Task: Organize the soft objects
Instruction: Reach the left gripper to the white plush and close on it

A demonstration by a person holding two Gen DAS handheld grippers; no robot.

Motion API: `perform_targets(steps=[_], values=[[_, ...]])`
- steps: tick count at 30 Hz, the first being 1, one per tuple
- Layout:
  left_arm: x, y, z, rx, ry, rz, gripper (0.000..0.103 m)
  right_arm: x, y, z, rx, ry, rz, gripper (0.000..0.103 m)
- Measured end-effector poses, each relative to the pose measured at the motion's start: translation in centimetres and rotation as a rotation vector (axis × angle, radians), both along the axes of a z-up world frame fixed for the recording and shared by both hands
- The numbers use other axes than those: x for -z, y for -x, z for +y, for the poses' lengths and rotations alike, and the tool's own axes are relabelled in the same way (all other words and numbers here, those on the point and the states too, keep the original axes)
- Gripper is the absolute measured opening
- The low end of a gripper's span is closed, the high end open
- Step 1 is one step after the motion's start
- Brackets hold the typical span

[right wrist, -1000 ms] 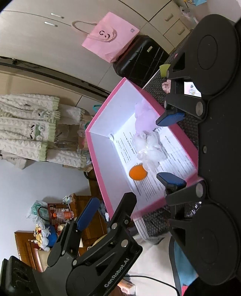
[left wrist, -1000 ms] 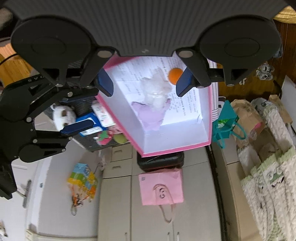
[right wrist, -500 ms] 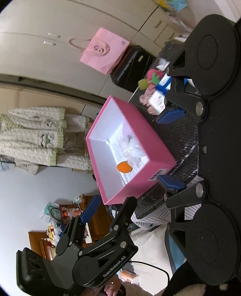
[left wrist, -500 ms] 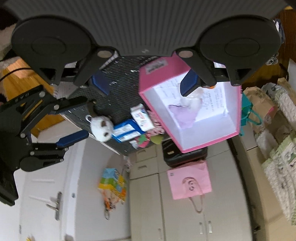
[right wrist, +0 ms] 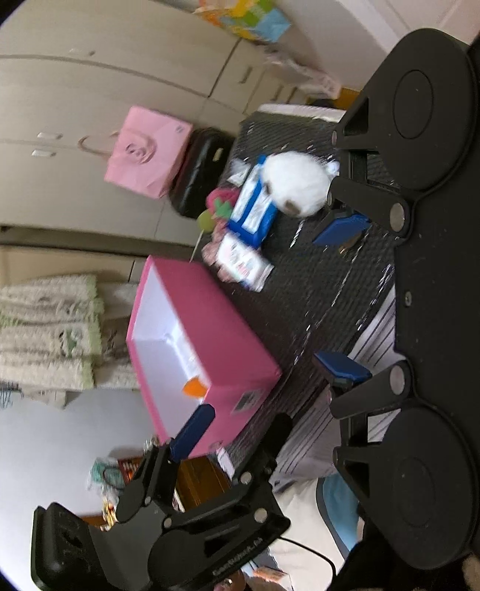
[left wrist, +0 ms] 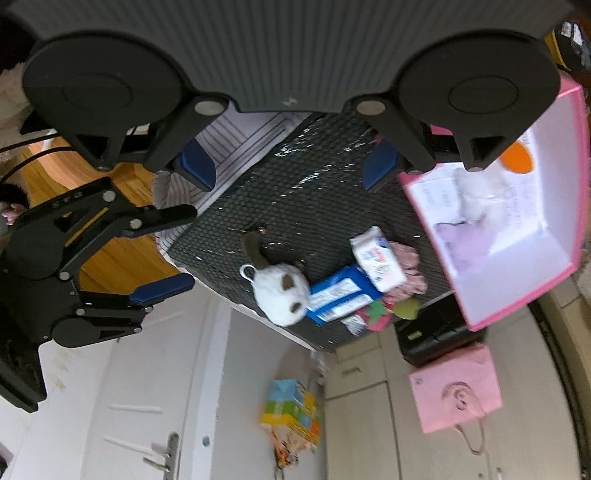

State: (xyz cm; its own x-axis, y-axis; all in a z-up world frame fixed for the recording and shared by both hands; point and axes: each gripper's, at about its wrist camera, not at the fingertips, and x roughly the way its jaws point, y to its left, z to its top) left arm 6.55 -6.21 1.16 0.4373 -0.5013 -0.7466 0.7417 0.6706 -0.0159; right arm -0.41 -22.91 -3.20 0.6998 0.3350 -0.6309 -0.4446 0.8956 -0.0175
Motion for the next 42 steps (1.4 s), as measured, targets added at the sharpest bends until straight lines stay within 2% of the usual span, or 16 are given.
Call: perform_targets(steps=[7,14,18,24,27,29,31,36,39,42], values=[[2.0,-2.3,-3.5,0.005,0.032,0.013,0.087,3.5,-2.2,-2.5,0.075,0.009,-0.019,0.069],[4.0,-5.6,-6.3,-0.056,0.109,-0.001,0.087,6.8,-5.4,-4.1,0.134,0.005,-0.054,0.07],[4.6,-8.0,-7.5,-0.081,0.17,0.02,0.087,8.4,-7.5,-4.7,0.153,0.002,-0.062,0.072],[6.4,-10.2,-9.5,-0.114,0.233,0.016,0.089,10.0,-10.8,-6.2,0.214,-0.071,-0.017,0.072],[7.5,-11.1,-10.4,-0.121,0.262,0.025,0.091,10.6,-11.7,-6.5,0.236,-0.074,-0.03,0.072],[8.1,-11.6,-11.1,-0.128,0.269,0.028,0.091,10.9,-12.1,-6.5,0.228,-0.071,-0.034,0.077],[8.7,-12.0,-11.8,-0.136,0.273,0.022,0.091,11.1,-12.5,-6.5,0.225,-0.07,-0.04,0.086],[9.6,-12.8,-12.6,-0.151,0.287,-0.014,0.091,11.3,-13.1,-6.2,0.203,-0.041,-0.07,0.087],[10.0,-13.4,-12.7,-0.155,0.293,0.024,0.089,11.6,-13.6,-6.2,0.198,-0.051,-0.059,0.087],[10.6,-13.8,-12.8,-0.146,0.3,0.072,0.081,11.8,-14.0,-6.4,0.199,-0.068,-0.049,0.086]])
